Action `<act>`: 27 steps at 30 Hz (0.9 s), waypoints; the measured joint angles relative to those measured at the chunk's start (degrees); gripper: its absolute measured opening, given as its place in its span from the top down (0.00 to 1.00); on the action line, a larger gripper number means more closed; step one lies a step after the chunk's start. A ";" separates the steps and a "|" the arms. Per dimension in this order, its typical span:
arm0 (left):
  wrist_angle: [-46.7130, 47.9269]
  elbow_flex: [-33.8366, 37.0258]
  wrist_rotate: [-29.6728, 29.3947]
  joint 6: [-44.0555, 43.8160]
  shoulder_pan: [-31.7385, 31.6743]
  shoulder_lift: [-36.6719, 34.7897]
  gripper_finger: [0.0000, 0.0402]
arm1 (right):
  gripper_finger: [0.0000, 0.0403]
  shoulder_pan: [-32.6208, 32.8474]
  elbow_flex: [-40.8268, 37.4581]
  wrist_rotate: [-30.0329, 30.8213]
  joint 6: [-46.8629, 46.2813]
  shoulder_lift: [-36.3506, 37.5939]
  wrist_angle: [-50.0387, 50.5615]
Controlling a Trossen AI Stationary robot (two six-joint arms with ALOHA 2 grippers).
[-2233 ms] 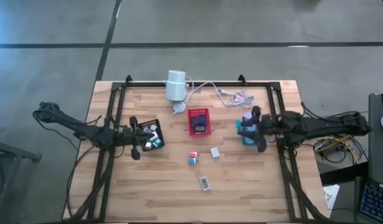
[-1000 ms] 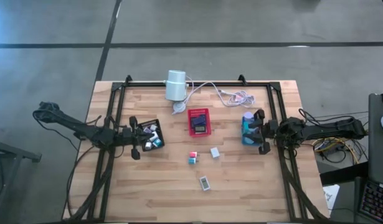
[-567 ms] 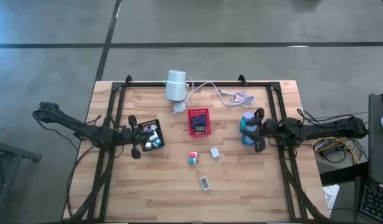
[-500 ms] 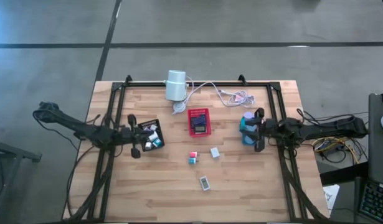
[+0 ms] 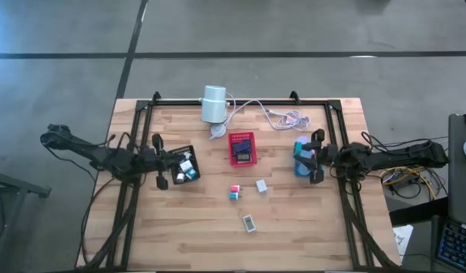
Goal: Pick & Place Office items
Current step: Put the light blue digital clock into the red basket
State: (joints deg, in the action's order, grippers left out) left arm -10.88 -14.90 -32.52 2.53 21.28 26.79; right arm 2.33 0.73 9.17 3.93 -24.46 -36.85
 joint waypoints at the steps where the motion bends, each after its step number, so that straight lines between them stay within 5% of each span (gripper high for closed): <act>1: -0.01 0.00 -0.41 0.03 -0.09 -0.02 1.00 | 0.64 0.00 0.00 0.00 -0.01 0.01 -0.01; 17: 1.86 0.09 -2.70 0.98 -4.44 -0.07 1.00 | 0.64 0.10 4.21 1.49 -5.20 -5.40 -2.55; 27: 1.93 0.09 -2.70 2.40 -4.44 -0.07 1.00 | 0.64 -0.94 32.98 13.09 -9.77 -26.16 38.55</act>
State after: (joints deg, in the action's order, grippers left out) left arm -8.95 -14.81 -35.22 4.93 16.84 26.72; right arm 1.39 33.71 22.26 -5.83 -50.61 1.69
